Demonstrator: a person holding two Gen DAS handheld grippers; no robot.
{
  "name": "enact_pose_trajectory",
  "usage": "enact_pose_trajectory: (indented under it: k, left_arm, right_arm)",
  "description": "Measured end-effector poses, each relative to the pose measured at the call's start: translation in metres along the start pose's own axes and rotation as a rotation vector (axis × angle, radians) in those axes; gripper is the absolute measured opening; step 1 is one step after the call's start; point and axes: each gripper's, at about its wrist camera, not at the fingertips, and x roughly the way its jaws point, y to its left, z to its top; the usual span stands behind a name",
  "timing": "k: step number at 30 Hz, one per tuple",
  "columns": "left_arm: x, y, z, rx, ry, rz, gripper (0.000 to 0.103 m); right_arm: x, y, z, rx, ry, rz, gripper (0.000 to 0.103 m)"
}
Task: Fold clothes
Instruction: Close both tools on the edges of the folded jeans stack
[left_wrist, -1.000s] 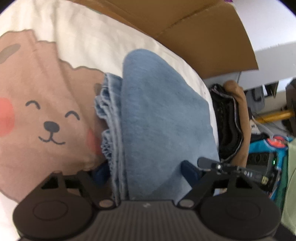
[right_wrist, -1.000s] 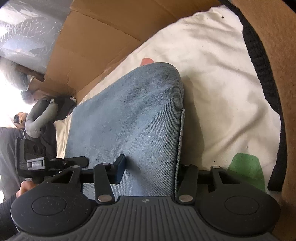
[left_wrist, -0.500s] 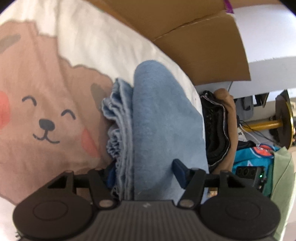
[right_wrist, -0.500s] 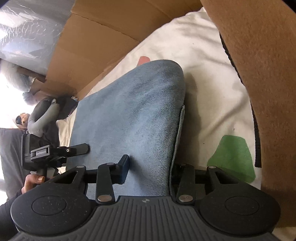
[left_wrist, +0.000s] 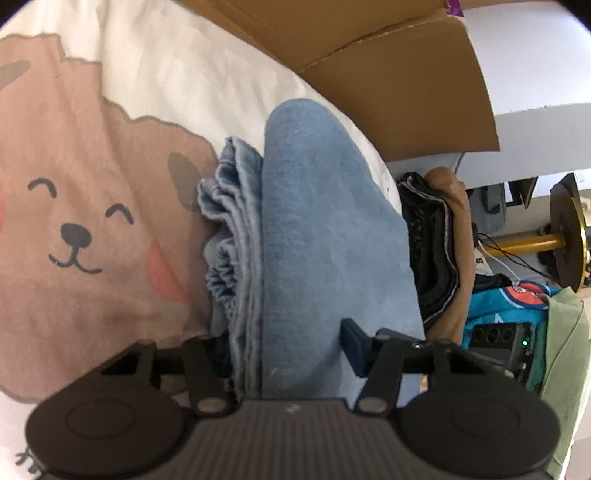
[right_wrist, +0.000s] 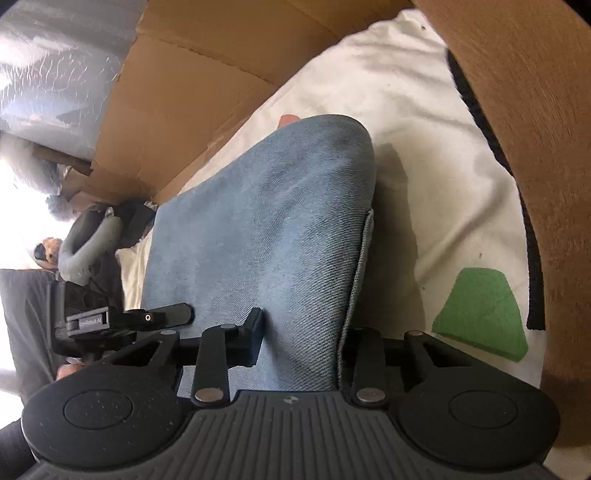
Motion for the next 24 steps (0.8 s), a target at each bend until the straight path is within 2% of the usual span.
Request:
enact_pose_trajectory:
  k: [8, 15, 24]
  left_arm:
    - [-0.011, -0.012, -0.001, 0.005, -0.012, 0.013, 0.048]
    - [-0.023, -0.035, 0.000, 0.022, -0.019, 0.009, 0.047]
    - [-0.044, -0.057, 0.000, 0.013, -0.063, 0.008, 0.046]
  right_arm:
    - [-0.010, 0.020, 0.000, -0.049, -0.014, -0.042, 0.029]
    - [-0.029, 0.034, 0.001, -0.054, -0.036, -0.057, 0.026]
    - [-0.049, 0.056, 0.007, -0.064, -0.078, -0.003, 0.025]
